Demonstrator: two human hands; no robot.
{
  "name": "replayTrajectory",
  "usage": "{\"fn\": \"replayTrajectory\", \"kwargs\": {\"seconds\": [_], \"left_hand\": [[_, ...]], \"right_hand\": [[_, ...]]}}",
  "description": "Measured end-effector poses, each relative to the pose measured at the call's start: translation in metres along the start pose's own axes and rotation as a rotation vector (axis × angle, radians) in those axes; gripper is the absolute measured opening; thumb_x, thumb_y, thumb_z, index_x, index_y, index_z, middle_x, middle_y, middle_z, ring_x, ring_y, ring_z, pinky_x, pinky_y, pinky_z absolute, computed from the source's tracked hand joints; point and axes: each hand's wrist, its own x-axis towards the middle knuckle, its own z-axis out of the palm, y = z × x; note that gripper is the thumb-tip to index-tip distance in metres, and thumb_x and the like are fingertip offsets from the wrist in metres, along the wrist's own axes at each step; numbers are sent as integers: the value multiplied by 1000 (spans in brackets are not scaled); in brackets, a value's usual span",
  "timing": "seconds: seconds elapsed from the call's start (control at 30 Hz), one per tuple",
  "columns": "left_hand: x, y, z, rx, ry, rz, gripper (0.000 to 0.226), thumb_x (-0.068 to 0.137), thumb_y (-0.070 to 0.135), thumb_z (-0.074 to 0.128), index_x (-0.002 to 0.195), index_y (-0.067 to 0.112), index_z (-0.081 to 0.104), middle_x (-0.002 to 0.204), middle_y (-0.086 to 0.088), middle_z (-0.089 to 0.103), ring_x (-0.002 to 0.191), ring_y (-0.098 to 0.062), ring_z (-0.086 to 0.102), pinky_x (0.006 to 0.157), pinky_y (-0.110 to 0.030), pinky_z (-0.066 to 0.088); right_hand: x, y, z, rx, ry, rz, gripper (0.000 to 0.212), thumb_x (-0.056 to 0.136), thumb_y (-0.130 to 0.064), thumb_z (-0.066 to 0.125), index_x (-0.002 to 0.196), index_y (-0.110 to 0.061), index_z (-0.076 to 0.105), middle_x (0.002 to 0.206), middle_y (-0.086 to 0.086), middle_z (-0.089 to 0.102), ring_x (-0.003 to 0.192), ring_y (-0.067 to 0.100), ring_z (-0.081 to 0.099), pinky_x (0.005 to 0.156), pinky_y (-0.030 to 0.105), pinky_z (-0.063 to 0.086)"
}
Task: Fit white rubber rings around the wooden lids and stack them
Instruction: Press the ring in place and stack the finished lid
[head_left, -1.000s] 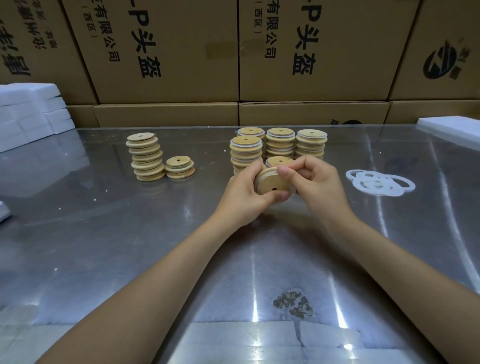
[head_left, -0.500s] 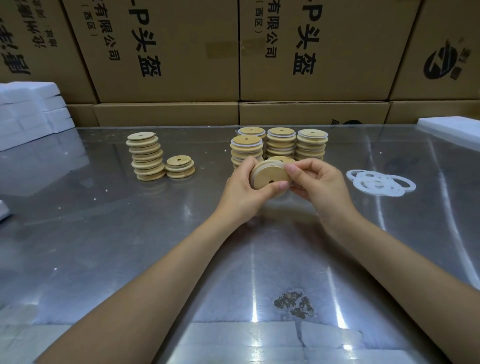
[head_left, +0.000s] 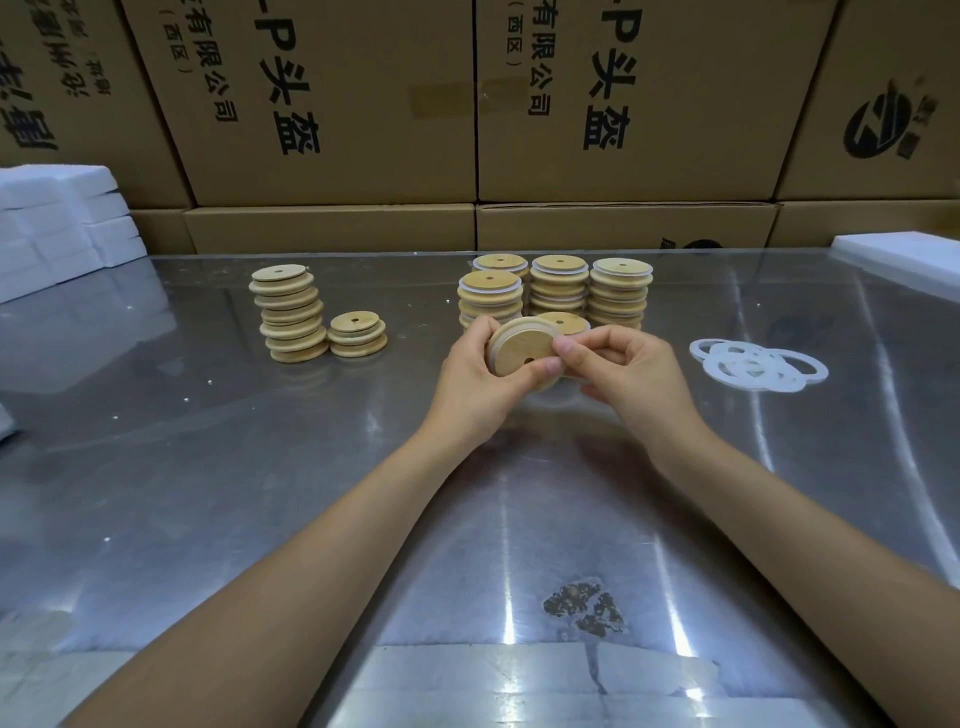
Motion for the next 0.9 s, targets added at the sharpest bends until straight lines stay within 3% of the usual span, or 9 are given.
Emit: {"fn": "replayTrajectory", "kwargs": {"seconds": [0.17, 0.27, 0.33, 0.47, 0.57, 0.7, 0.8, 0.9], "left_hand": [[2, -5, -2, 5, 20, -20, 41, 73, 21, 81, 95, -1, 55, 86, -8, 64, 76, -11, 57, 75, -44, 53], [4, -5, -3, -87, 25, -89, 26, 78, 20, 77, 89, 15, 54, 82, 5, 61, 72, 0, 61, 63, -28, 57], [5, -5, -3, -105, 18, -129, 25, 80, 20, 74, 90, 19, 52, 89, 3, 61, 82, -6, 64, 61, -25, 58], [2, -7, -3, -96, -85, -92, 47, 76, 11, 77, 115, 15, 50, 117, -10, 59, 108, -25, 62, 83, -41, 56], [2, -10, -2, 55, -152, 32, 76, 69, 7, 83, 132, 9, 40, 123, 0, 53, 120, -15, 51, 100, -26, 43], [2, -9, -3, 200, -97, 79, 72, 69, 23, 77, 133, 17, 45, 120, 6, 59, 116, -16, 56, 98, -40, 47], [0, -9, -3, 322, -62, 86, 70, 69, 22, 73, 133, 31, 45, 114, 9, 66, 109, -16, 60, 92, -39, 50], [-1, -9, 0, 441, -98, 99, 81, 69, 21, 73, 139, 37, 35, 120, 8, 64, 114, -18, 59, 93, -37, 48]], "right_hand": [[2, 5, -2, -133, 12, 38, 17, 84, -30, 70, 76, -15, 70, 74, -2, 73, 73, 4, 69, 60, 7, 45], [0, 9, -1, -157, -39, 75, 14, 86, -26, 68, 78, -15, 69, 76, -1, 72, 70, 3, 68, 59, 7, 45], [0, 10, 0, -173, -81, 97, 9, 86, -19, 69, 80, -13, 68, 79, 4, 71, 70, 7, 67, 59, 8, 46], [1, 7, -3, -105, -75, 174, 5, 86, -12, 67, 83, -8, 68, 77, 4, 70, 69, 5, 67, 62, 15, 51], [2, 7, -6, -98, -53, 232, 8, 88, -18, 65, 85, -11, 67, 79, 1, 71, 77, 8, 68, 68, 23, 50], [3, 10, -1, -160, -38, 199, 30, 81, -37, 71, 96, -14, 61, 77, -4, 72, 76, 4, 67, 66, 20, 50], [2, 14, 3, -333, -67, 110, 59, 62, -53, 78, 109, -26, 53, 92, -10, 71, 90, 0, 65, 78, 21, 49], [2, 18, 4, -443, -33, 42, 66, 58, -58, 78, 111, -33, 49, 98, -21, 63, 95, -6, 59, 78, 13, 44]]}}
